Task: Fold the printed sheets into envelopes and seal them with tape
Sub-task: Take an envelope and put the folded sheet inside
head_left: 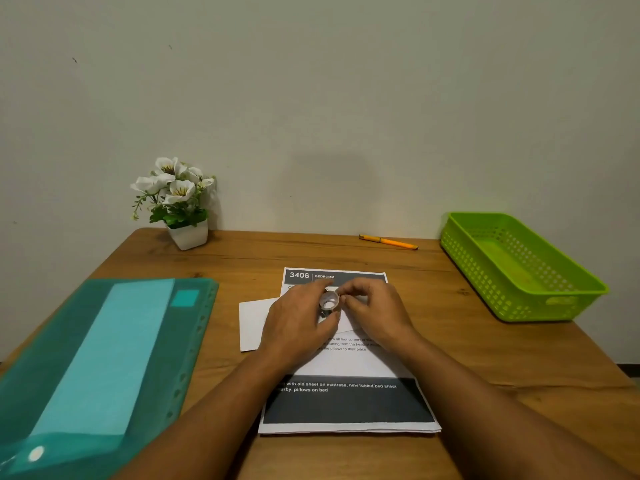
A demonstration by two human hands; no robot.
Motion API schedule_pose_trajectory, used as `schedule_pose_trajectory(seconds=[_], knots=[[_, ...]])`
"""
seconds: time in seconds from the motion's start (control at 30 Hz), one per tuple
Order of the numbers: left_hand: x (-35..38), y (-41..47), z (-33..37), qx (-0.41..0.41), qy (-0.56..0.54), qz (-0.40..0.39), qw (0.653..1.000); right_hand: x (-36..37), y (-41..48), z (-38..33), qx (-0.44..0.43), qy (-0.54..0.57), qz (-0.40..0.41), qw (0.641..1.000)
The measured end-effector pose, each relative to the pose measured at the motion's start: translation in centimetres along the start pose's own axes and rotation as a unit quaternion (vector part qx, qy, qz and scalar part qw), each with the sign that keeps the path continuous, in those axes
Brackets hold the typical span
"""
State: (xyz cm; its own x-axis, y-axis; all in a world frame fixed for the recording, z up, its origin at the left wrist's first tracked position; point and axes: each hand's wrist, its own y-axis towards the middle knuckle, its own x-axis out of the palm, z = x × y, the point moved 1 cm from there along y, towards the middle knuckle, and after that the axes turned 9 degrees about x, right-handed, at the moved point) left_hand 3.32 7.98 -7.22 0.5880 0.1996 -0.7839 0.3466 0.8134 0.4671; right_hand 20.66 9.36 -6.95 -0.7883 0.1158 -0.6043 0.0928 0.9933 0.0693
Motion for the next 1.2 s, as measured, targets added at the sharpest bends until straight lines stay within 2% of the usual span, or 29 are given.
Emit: schedule_pose_trajectory(seconds=[0.43,0.83,1.2], knots=[[-0.3,0.1,0.2,0.010,-0.015,-0.001,1.000,-0.4,0.2,0.5,-0.013,-0.001,-0.042,0.999],[-0.2,0.3,0.4,0.019,-0.006,-0.011,1.000,-0.7,-0.1,0.6,-0.045,-0.027,-0.037,0.998],[-0.2,0.3,0.5,-0.001,-0.012,-0.004,1.000,-1.3,-0.6,0.4,-0.042,0.005,-0.047,0.998]])
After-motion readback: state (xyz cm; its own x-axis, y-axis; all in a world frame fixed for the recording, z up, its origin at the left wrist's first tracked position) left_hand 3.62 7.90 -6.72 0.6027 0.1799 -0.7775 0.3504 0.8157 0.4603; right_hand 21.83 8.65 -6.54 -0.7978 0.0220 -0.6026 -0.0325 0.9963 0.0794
